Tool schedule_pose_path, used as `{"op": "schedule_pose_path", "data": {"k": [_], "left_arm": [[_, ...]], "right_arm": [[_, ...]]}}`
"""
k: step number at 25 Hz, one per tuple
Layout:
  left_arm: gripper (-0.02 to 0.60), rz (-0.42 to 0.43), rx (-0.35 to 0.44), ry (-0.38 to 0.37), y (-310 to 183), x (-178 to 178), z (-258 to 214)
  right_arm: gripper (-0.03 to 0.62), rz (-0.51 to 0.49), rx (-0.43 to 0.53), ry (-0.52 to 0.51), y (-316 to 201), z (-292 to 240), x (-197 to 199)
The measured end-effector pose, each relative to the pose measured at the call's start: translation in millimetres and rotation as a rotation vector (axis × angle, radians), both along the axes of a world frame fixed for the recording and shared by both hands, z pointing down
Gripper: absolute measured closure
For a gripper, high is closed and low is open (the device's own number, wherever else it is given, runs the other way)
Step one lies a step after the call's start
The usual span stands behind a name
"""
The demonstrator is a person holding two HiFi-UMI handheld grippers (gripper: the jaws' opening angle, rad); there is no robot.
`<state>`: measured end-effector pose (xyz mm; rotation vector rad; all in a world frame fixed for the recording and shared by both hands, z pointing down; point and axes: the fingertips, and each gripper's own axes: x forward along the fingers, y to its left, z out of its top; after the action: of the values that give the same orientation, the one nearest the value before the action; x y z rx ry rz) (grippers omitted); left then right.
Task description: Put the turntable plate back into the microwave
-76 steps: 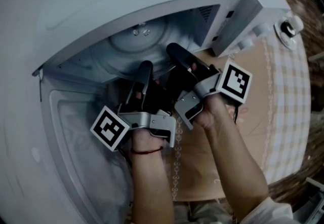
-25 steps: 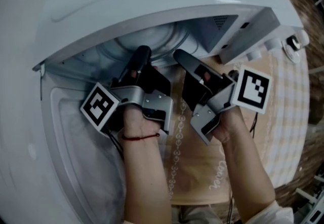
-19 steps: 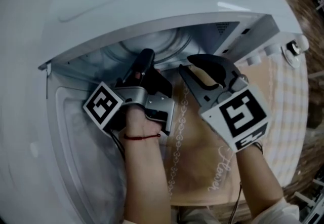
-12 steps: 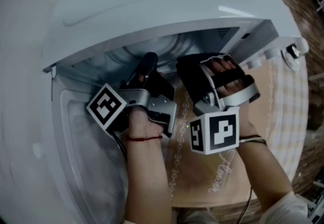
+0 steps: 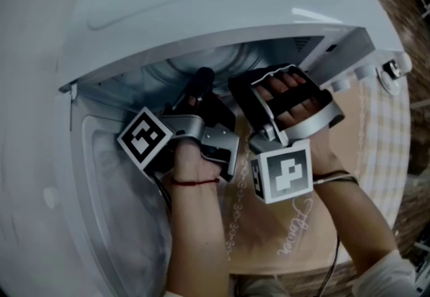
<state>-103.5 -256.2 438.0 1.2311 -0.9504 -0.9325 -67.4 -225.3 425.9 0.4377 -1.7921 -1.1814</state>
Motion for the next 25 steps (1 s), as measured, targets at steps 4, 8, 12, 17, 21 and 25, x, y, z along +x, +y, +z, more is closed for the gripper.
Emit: {"op": "schedule_pose_path", "data": {"k": [4, 8, 12, 17, 21, 25], "left_arm": [[0.549, -0.006, -0.002, 0.0, -0.2, 0.0, -0.3], [0.551, -0.012, -0.004, 0.0, 0.0, -0.3, -0.2], [0.549, -0.012, 0.001, -0.007, -0.2, 0.2, -0.9], [0.509, -0.008, 0.033, -0.015, 4.6, 0.4, -7.4], [0.446, 0.003, 0.024, -0.019, 19.4, 4.3, -3.9], [0.49, -0.011, -0.028, -0.036, 31.1, 2.6, 10.4]], "right_arm": [[0.543, -0.006, 0.011, 0.004, -2.1, -3.9, -1.8], [0.543, -0.015, 0.053, 0.022, -5.5, -13.7, -4.1], [0.546, 0.009, -0.002, 0.021, -2.3, 0.4, 0.2], [0.546, 0.026, -0.025, 0.003, -2.6, 1.9, -1.8], [0.546, 0.057, -0.058, 0.003, -2.3, 11.4, 2.4], [0.546, 0.065, -0.078, 0.003, -0.5, 16.7, 0.1]]}}
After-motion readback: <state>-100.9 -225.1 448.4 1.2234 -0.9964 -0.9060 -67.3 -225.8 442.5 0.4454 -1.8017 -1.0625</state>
